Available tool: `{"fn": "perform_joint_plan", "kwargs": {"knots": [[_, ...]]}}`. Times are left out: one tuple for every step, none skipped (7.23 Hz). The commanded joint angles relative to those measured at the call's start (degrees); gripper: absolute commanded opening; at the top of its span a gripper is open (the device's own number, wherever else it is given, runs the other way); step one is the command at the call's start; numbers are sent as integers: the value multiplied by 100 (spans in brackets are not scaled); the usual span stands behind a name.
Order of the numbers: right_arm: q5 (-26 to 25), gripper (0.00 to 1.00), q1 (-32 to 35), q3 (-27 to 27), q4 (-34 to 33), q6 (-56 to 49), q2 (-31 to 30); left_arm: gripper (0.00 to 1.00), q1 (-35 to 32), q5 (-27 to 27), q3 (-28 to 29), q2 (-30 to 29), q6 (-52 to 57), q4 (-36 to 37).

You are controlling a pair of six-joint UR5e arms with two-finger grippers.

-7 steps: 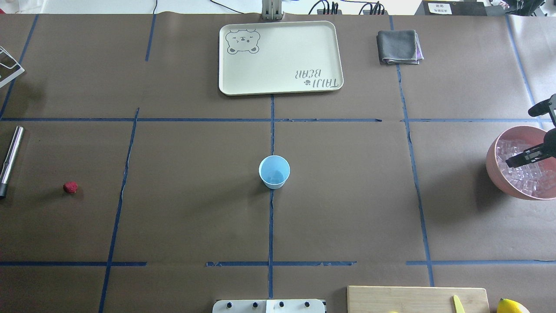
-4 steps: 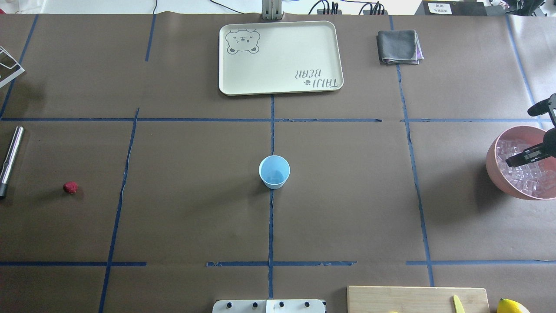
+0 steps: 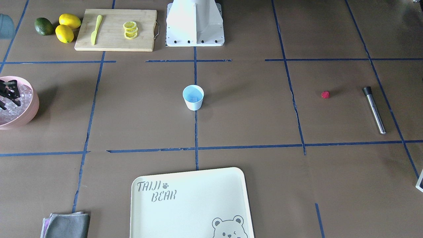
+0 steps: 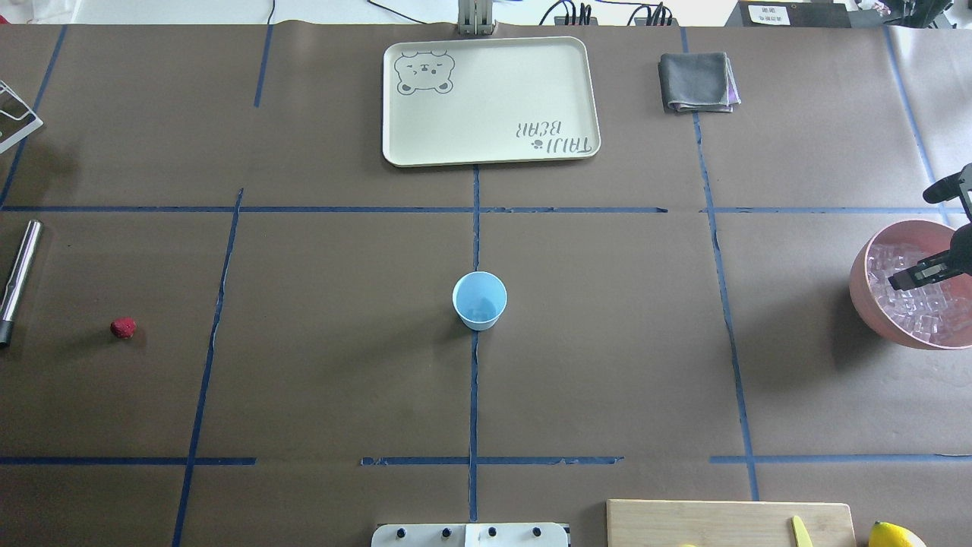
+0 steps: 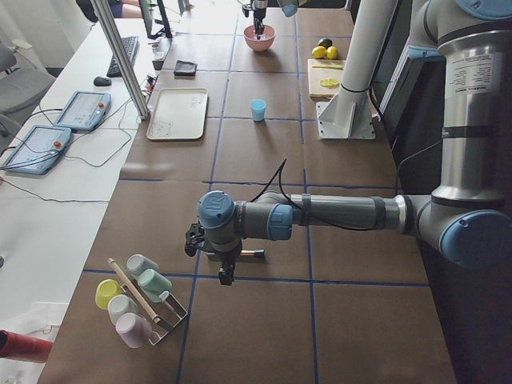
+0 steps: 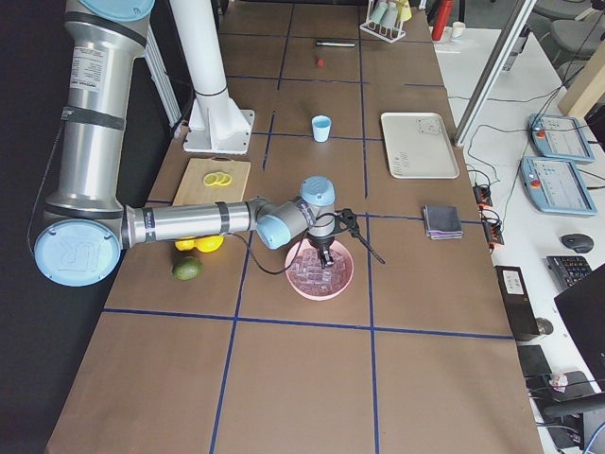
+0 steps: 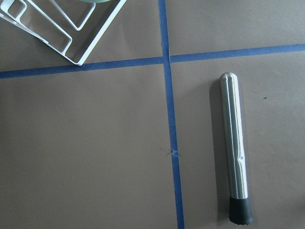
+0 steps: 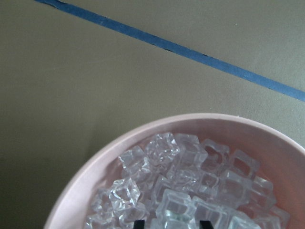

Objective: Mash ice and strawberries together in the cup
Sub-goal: 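Return the right gripper to the pink bowl and grasp another ice cube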

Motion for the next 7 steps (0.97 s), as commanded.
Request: {"fn": "perform_joint_plan", "kwargs": {"knots": [[7, 14, 12, 0, 2, 0, -7, 100, 0, 0, 2, 0, 0, -9], [7, 4, 30, 43, 11, 0, -15, 100, 0, 0, 2, 0, 0, -9], [7, 2, 39, 87, 2, 0, -15, 100, 9, 0, 2, 0, 0, -9], [77, 0, 161, 297, -67, 0, -15, 100, 9, 0, 2, 0, 0, -9], [86, 0, 249, 612, -364, 9, 11, 100, 9, 0, -7, 0, 9, -9], [95, 0, 267, 1137, -1193, 26, 255, 100, 9, 0, -24, 0, 0, -9], [86, 0, 267, 1438, -2080, 79, 770, 100, 9, 0, -24, 0, 9, -9]]}}
